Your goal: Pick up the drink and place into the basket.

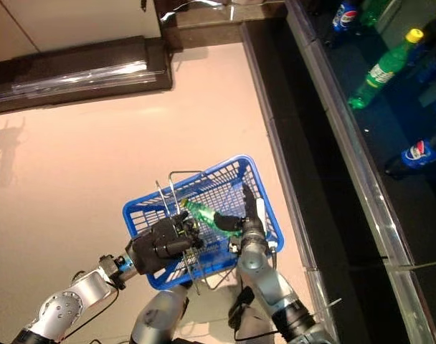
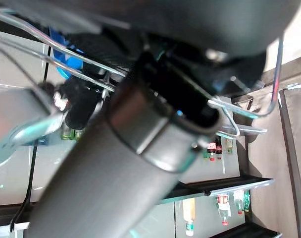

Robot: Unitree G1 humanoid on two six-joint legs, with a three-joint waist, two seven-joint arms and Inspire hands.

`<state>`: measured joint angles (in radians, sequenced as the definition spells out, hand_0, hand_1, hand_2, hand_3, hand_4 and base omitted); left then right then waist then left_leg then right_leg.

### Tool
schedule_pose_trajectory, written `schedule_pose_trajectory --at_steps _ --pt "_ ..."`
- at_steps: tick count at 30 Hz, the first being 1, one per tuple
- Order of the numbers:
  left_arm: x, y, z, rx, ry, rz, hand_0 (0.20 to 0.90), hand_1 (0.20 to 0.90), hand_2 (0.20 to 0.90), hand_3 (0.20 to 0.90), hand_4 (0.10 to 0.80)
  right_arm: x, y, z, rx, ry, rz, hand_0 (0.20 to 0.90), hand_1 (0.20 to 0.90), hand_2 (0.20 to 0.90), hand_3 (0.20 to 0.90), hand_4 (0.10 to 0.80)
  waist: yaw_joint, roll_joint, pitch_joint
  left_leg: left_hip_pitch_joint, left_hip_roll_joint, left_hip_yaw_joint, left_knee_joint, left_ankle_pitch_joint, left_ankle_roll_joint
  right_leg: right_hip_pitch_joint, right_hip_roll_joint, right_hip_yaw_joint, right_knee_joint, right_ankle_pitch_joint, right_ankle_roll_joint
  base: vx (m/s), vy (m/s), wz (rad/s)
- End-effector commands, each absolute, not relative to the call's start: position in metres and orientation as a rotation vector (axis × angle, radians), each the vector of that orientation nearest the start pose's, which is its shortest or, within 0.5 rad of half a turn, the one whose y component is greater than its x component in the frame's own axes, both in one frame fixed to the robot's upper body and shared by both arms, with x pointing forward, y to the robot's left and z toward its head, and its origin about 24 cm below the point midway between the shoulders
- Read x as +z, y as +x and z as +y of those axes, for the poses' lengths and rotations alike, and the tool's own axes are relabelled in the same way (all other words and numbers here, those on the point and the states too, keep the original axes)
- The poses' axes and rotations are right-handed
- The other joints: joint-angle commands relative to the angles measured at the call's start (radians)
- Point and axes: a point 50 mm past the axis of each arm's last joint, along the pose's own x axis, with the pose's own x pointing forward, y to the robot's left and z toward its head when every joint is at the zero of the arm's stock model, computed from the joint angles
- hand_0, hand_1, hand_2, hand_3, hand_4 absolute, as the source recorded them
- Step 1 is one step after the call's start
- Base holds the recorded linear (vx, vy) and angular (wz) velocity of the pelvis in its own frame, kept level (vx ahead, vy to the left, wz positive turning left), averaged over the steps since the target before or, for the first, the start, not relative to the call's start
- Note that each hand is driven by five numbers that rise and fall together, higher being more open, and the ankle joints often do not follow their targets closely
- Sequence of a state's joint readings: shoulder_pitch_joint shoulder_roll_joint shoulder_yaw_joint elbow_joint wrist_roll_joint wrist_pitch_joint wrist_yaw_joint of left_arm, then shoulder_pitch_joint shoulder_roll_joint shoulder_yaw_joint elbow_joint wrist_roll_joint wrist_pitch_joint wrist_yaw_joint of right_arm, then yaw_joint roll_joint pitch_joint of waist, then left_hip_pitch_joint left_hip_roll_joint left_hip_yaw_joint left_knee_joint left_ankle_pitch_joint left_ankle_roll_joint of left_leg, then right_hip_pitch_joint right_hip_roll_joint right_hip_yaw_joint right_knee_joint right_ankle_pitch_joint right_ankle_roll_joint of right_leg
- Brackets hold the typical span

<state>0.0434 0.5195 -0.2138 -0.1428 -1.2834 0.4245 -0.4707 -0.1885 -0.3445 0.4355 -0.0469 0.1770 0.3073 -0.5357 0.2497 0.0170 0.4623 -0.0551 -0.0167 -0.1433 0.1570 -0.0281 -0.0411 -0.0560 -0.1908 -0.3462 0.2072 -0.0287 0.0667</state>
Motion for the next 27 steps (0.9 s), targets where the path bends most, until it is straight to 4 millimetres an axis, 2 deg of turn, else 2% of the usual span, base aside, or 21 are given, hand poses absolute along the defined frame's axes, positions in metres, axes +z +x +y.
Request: schedule_pose_trajectory --at_steps 1,2,5,13,18,27 --pt "0.161 0.192 0.131 -1.277 -1.037 -0.324 0.3 0.3 0.3 0.2 0.1 0.105 0.278 -0.158 -0.175 -0.402 -0.184 0.9 0.9 0.9 0.9 0.8 -0.025 -0.01 -0.122 -0.05 -0.023 0.06 0.035 0.014 0.055 0.082 0.03 0.052 -0.032 -0.006 -0.002 0.0 0.0 0.0" --pt "0.16 0.191 0.132 -1.273 -1.038 -0.325 0.3 0.3 0.3 0.2 0.1 0.108 0.277 -0.16 -0.174 -0.4 -0.193 0.9 0.9 0.9 0.9 0.8 -0.027 -0.01 -0.123 -0.049 -0.022 0.063 0.035 0.014 0.055 0.082 0.031 0.052 -0.032 -0.007 -0.001 0.0 0.0 0.0" --pt "0.157 0.188 0.139 -1.22 -1.044 -0.337 0.3 0.3 0.3 0.2 0.1 0.139 0.261 -0.17 -0.167 -0.344 -0.358 0.9 0.9 0.9 0.9 0.8 -0.048 -0.009 -0.125 -0.043 -0.013 0.084 0.039 0.011 0.052 0.086 0.032 0.062 -0.03 -0.012 0.001 0.028 0.031 -0.04" --pt "0.138 0.182 0.161 -1.035 -1.064 -0.301 0.3 0.3 0.3 0.2 0.1 0.17 0.224 -0.176 0.058 -0.135 -0.536 0.9 0.9 0.9 0.9 0.8 -0.084 -0.014 -0.161 -0.018 0.005 0.121 0.035 0.007 0.043 0.1 0.036 0.084 -0.034 -0.02 0.008 0.043 0.023 -0.1" --pt "0.124 0.179 0.168 -0.945 -1.07 -0.253 0.3 0.3 0.3 0.2 0.1 0.172 0.209 -0.171 0.227 0.029 -0.543 0.9 0.9 0.9 0.9 0.8 -0.097 -0.024 -0.197 0.007 0.016 0.138 0.025 0.007 0.036 0.12 0.04 0.089 -0.045 -0.024 0.013 0.06 -0.004 -0.1" --pt "0.099 0.179 0.181 -0.688 -1.052 -0.152 0.3 0.3 0.3 0.2 0.1 0.156 0.198 -0.173 0.324 0.223 -0.444 0.9 0.9 0.9 0.9 0.8 -0.118 -0.031 -0.256 0.069 0.036 0.164 -0.021 0.01 0.023 0.161 0.05 0.099 -0.073 -0.029 0.022 0.046 -0.008 -0.08"
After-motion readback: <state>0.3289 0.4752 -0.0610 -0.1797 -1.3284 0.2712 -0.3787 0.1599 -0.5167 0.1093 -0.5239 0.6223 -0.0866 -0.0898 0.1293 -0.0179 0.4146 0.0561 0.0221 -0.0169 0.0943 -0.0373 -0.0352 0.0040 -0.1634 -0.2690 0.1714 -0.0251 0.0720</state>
